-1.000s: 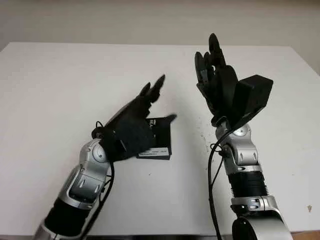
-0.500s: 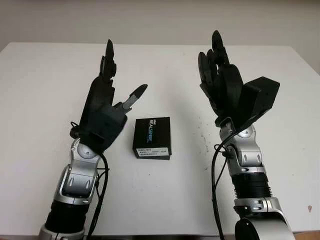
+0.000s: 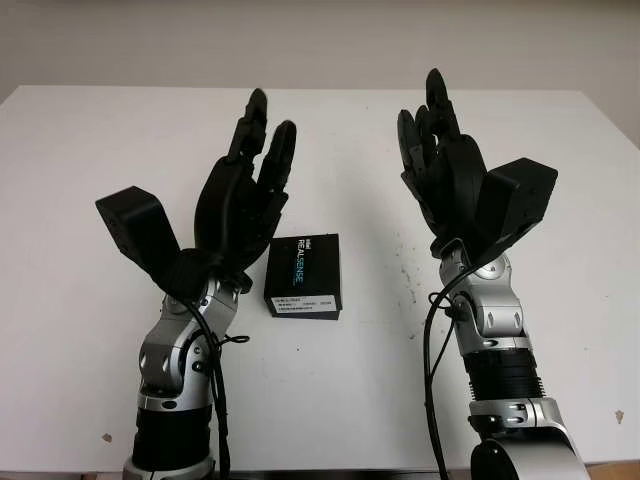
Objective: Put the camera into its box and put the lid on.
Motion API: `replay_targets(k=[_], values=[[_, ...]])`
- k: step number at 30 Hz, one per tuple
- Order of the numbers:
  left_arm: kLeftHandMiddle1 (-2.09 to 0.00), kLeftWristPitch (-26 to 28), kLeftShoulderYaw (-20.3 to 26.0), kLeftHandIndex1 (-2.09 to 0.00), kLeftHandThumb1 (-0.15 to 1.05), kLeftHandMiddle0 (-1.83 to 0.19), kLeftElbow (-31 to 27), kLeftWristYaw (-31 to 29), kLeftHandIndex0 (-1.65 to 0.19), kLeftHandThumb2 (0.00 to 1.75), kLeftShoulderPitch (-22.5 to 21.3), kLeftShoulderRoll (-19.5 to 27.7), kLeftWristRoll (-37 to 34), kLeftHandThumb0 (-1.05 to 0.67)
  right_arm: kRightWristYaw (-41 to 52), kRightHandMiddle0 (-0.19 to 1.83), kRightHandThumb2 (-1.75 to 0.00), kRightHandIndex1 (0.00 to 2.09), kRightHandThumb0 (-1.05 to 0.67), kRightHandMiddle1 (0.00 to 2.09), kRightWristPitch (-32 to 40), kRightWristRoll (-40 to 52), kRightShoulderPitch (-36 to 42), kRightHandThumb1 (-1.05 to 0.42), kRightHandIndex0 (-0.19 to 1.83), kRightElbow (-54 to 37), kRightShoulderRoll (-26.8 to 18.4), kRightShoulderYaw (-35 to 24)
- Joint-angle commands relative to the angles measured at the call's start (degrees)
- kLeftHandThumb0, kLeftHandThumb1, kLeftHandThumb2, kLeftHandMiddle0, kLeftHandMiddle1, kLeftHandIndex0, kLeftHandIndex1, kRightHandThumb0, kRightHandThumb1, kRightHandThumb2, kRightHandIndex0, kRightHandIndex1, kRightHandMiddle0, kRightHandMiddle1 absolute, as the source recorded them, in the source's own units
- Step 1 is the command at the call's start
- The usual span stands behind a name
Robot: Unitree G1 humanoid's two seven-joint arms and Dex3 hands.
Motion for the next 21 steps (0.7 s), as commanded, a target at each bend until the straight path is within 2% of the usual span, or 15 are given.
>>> replay_targets(k=[1,4,10,14,17,21], values=[[0.00,0.0,-1.3,0.00,1.05,0.19,-0.9,-0.2,0.19,0.46,-0.7,-0.2,0.1,-0.65,0.0,-0.12,-0.42,0.05,-0.72,0.03,-0.1,0.2,0.1,-1.05,-0.15,-0.3,0.1,0.1],[0.00,-0.3,-2.2,0.00,1.05,0.19,-0.3,-1.4,0.19,0.48,0.1,0.1,-0.2,-0.66,-0.1,-0.12,-0.42,0.05,-0.72,0.03,-0.2,0.0,0.3,-1.05,-0.15,-0.5,0.0,0.2],[0.00,5.1,-2.0,0.00,1.05,0.19,-1.6,0.1,0.19,0.56,1.3,-0.1,-3.2,-0.66,0.5,-0.13,-0.43,0.05,-0.74,0.03,0.7,0.3,0.3,-1.05,-0.16,-0.5,-0.3,0.2],[0.00,6.1,-3.1,0.00,1.05,0.19,-0.3,0.5,0.19,0.57,2.2,-0.2,-2.2,-0.67,0.5,-0.13,-0.43,0.05,-0.74,0.03,1.1,0.2,0.4,-1.05,-0.16,-0.9,-0.2,0.3],[0.00,5.8,-4.0,0.00,1.05,0.19,1.8,0.3,0.19,0.60,2.9,-0.3,-1.3,-0.66,0.4,-0.12,-0.42,0.05,-0.74,0.04,1.2,0.4,0.5,-1.05,-0.16,-1.1,-0.1,0.3],[0.00,2.8,-6.2,0.00,1.05,0.19,5.2,-1.2,0.19,0.64,3.7,0.8,2.1,-0.65,0.2,-0.12,-0.43,0.05,-0.73,0.04,1.1,0.5,0.4,-1.05,-0.15,-1.1,0.1,0.2]])
